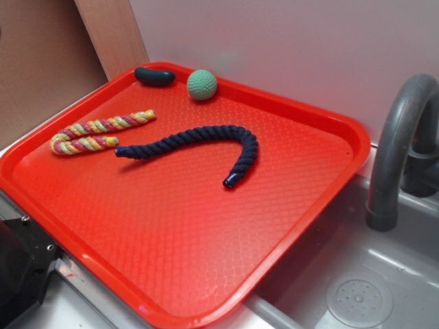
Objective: Grab the blue rope.
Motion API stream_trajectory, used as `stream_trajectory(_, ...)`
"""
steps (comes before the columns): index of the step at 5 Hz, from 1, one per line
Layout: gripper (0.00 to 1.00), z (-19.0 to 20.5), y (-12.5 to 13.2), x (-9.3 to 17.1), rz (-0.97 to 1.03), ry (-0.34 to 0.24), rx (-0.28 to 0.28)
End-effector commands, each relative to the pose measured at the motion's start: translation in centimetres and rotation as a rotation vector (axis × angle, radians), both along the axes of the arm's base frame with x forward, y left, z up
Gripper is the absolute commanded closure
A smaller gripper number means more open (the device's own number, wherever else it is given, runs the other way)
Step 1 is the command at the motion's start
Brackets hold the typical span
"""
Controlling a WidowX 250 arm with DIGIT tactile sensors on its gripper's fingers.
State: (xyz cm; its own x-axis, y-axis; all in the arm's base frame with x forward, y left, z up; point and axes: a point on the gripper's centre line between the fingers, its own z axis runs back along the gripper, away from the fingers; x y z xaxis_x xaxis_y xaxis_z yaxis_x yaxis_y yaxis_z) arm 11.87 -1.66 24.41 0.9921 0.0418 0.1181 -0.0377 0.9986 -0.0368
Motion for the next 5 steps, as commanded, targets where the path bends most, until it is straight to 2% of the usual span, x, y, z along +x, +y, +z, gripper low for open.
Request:
stream_trajectory(1, 0.00, 0.0, 0.0, 0.0, 0.000, 0.000, 0.000)
stream_trajectory(2, 0.00, 0.0, -0.1, 0.3, 0.013, -0.004, -0.004)
stream_trajectory(3, 0.00, -0.1, 0.6, 1.9, 0.024, -0.022, -0.007)
stream_trajectory(4, 0.00, -1.0, 2.3, 4.8, -0.014, -0.039, -0.007)
stream_trajectory(5, 0.00, -2.9, 4.0, 8.3, -0.098, -0.079, 0.061)
